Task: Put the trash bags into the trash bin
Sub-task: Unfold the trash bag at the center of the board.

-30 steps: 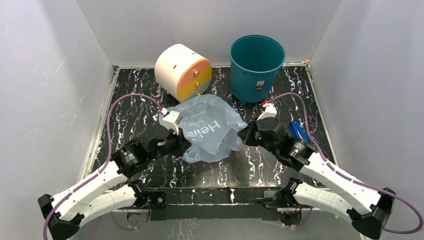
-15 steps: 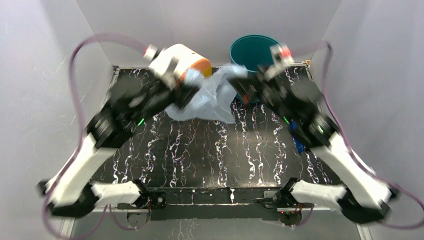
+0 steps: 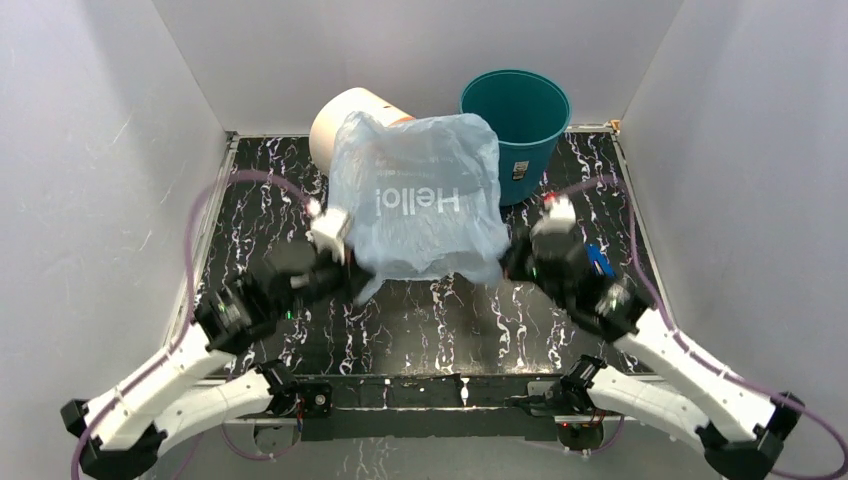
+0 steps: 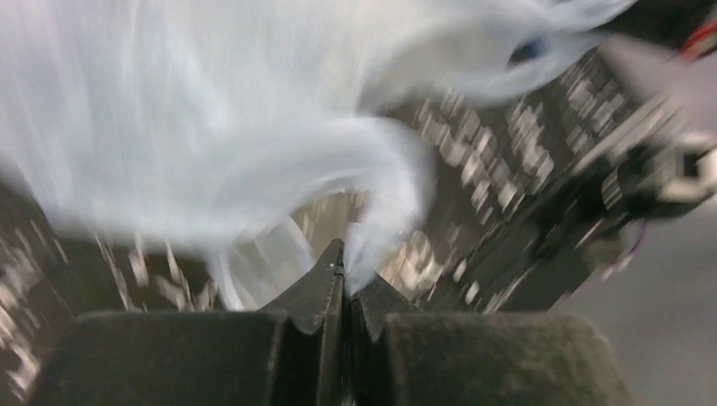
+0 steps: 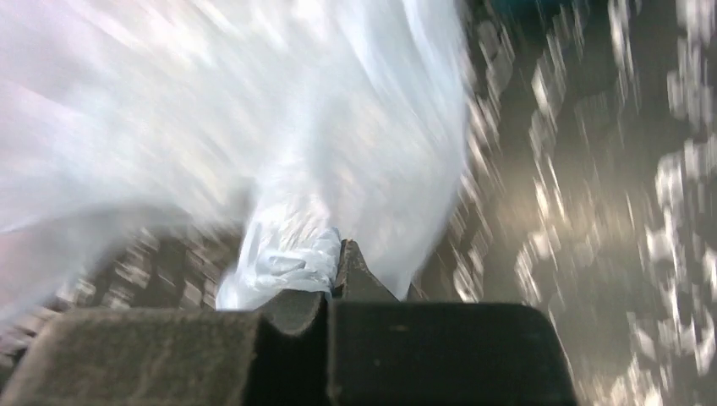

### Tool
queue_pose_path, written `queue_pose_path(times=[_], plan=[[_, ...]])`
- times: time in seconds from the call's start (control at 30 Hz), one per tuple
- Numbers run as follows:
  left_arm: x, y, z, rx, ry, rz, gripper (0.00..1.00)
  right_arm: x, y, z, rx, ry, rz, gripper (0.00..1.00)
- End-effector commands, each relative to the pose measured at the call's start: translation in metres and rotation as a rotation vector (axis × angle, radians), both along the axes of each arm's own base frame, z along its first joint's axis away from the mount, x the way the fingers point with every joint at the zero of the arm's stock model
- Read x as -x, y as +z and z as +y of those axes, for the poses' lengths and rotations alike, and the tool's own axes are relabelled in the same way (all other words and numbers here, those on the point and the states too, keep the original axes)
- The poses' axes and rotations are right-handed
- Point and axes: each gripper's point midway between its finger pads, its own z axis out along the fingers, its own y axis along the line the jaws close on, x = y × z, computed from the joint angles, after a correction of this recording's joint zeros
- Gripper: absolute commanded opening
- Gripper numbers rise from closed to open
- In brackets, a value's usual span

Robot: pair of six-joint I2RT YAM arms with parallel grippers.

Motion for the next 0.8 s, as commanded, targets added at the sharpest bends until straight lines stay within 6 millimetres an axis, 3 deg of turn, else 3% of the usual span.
queue_pose_path(times=[0.0, 0.07, 0.1, 0.13, 0.17, 0.23, 0.3, 0.37, 0.43, 0.5, 0.6, 0.7, 0.77], plan=[[-0.056, 0.200, -0.029, 0.066, -0.019, -0.413, 0.00, -0.052, 0.236, 0.027, -0.109, 0.033, -0.505, 0.00], [-0.058, 0.239, -0.041, 0.108, -0.070, -0.501, 0.00, -0.048, 0.284, 0.028, -0.124, 0.077, -0.632, 0.00], [-0.058, 0.244, -0.045, 0.119, -0.092, -0.529, 0.00, -0.044, 0.292, 0.027, -0.130, 0.100, -0.679, 0.00], [-0.057, 0.236, -0.047, 0.117, -0.104, -0.525, 0.00, -0.040, 0.293, 0.025, -0.142, 0.106, -0.713, 0.00], [-0.055, 0.220, -0.049, 0.115, -0.113, -0.498, 0.00, -0.037, 0.281, 0.022, -0.144, 0.108, -0.706, 0.00], [-0.048, 0.157, -0.051, 0.094, -0.118, -0.370, 0.00, -0.031, 0.224, 0.016, -0.131, 0.098, -0.593, 0.00], [-0.033, 0.085, -0.048, 0.088, -0.099, -0.187, 0.00, -0.026, 0.144, 0.004, -0.107, 0.026, -0.398, 0.00], [-0.015, 0.031, -0.048, 0.136, -0.083, -0.029, 0.00, -0.015, 0.081, -0.012, -0.148, -0.095, -0.206, 0.00], [0.000, 0.010, -0.049, 0.210, -0.084, 0.051, 0.00, -0.007, 0.049, -0.030, -0.158, -0.196, -0.117, 0.00], [0.001, 0.021, -0.051, 0.272, -0.077, 0.034, 0.00, -0.007, 0.058, -0.038, -0.175, -0.209, -0.169, 0.00], [-0.009, 0.054, -0.056, 0.286, -0.101, -0.067, 0.00, -0.016, 0.101, -0.045, -0.163, -0.212, -0.310, 0.00], [-0.017, 0.077, -0.074, 0.223, -0.185, -0.103, 0.00, -0.026, 0.135, -0.043, -0.089, -0.180, -0.391, 0.00], [-0.022, 0.088, -0.089, 0.209, -0.234, -0.108, 0.00, -0.030, 0.146, -0.037, -0.042, -0.151, -0.407, 0.00]])
